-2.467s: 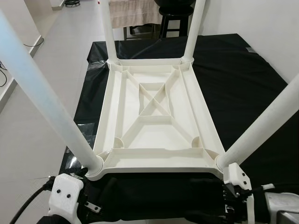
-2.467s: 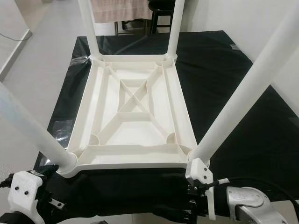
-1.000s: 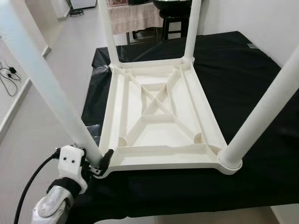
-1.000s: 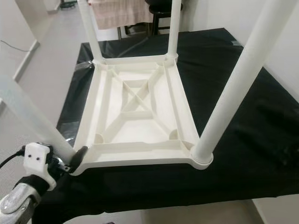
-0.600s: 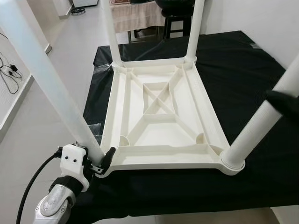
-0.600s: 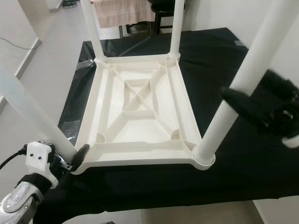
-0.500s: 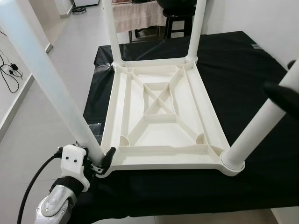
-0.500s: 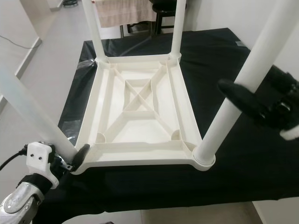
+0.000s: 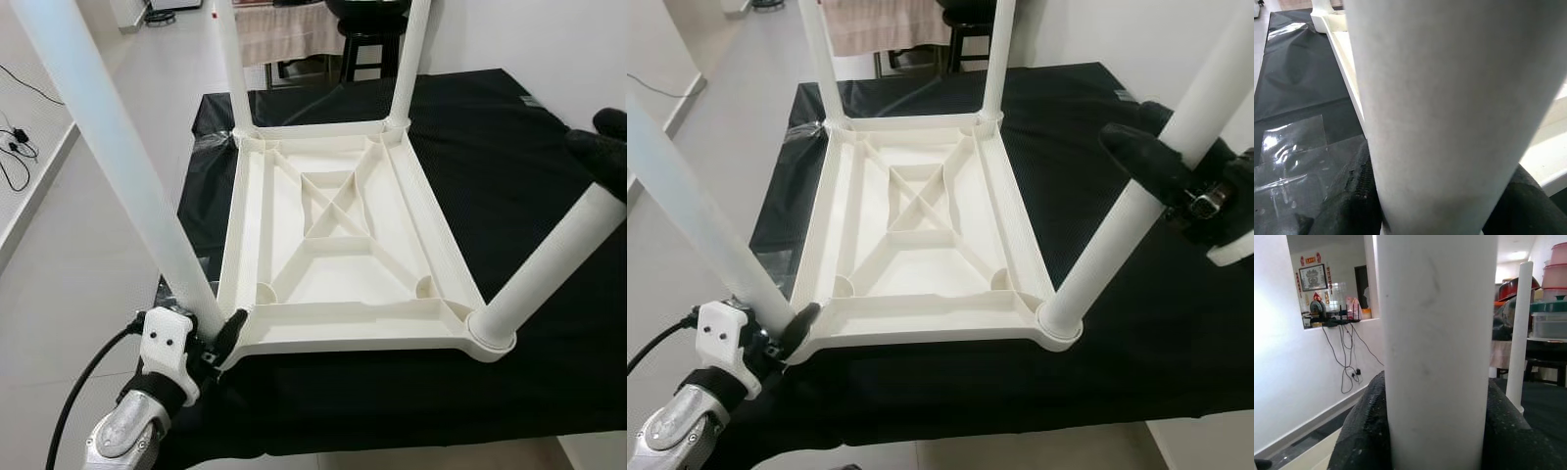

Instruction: Building children table

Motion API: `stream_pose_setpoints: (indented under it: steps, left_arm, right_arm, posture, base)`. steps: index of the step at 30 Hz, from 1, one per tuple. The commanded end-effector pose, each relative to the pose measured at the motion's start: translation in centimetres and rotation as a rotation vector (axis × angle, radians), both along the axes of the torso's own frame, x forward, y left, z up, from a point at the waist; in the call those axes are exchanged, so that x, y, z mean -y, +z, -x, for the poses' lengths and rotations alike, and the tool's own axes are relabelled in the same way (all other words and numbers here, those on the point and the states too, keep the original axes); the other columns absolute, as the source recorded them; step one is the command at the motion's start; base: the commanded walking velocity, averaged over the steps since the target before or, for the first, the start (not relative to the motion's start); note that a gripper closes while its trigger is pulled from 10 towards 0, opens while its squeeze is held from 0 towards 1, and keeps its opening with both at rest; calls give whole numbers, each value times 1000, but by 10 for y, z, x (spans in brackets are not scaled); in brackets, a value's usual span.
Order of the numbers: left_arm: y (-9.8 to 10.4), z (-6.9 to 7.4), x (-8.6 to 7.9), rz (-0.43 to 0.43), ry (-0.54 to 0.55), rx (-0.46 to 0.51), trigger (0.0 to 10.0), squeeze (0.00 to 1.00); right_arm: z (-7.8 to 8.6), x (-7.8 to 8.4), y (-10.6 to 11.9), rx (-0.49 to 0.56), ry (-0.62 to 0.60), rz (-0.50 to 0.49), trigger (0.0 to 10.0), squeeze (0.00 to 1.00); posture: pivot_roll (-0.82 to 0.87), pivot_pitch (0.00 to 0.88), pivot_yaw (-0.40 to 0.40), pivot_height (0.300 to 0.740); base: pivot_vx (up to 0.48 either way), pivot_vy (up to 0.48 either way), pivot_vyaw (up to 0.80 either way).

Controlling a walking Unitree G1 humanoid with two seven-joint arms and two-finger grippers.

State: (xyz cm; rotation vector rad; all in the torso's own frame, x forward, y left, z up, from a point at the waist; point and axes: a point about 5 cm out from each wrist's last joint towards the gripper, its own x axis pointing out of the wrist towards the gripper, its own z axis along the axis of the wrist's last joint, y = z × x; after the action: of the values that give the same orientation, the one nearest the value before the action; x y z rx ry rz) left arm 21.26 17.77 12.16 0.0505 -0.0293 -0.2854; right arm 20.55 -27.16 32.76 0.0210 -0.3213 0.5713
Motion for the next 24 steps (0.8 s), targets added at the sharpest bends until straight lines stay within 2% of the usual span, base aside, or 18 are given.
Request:
stream_pose_setpoints:
  steps: [1,8,11,12,15,16,17,19,20,21,22,24]
  left_arm:
    - [-7,2,-10,-24,41,-27,0,0]
    - [-2,-1,-10,-30,38,-3,0,0]
    - [6,-4,-11,-27,42,24,0,0]
    - [15,-8,-12,-26,44,53,0,0]
    - [55,-22,-21,6,70,177,0,0]
    - [55,-22,-21,6,70,177,0,0]
    - [65,-24,-23,7,71,207,0,0]
    - [97,-33,-33,24,82,293,0,0]
    - [97,-33,-33,24,82,293,0,0]
    - [128,-42,-43,16,79,371,0,0]
    - [128,-42,-43,16,79,371,0,0]
    - [193,-54,-58,-31,61,527,0,0]
  right_arm:
    - [-1,6,-1,-14,-37,-27,0,0]
    - [-7,4,-13,-61,-41,-63,0,0]
    - [-14,6,-20,-83,-75,-90,0,0]
    - [-20,10,-25,-106,-121,-113,0,0]
    - [-41,24,-47,-199,-318,-169,0,0]
    - [-41,24,-47,-199,-318,-169,0,0]
    - [-45,26,-52,-219,-356,-181,0,0]
    - [-57,28,-63,-273,-456,-266,0,0]
    - [-57,28,-63,-273,-456,-266,0,0]
    - [-66,28,-71,-310,-520,-337,0,0]
    - [-66,28,-71,-310,-520,-337,0,0]
    - [-82,19,-90,-392,-610,-443,0,0]
  posture:
    - [-94,101,9,740]
    - [-85,100,4,740]
    - [-81,100,2,740]
    - [-74,98,2,740]
    - [-37,96,10,740]
    - [-37,96,10,740]
    - [-33,95,12,740]
    - [-22,92,15,740]
    - [-22,92,15,740]
    - [13,88,22,740]
    - [13,88,22,740]
    - [47,79,35,740]
  base:
    - [0,0,0]
    - [0,0,0]
    - [0,0,0]
    - [0,0,0]
    - [0,0,0]
    - [0,0,0]
    - [0,0,0]
    - [0,0,0]
    - [0,0,0]
    - [0,0,0]
    - [0,0,0]
    - [0,0,0]
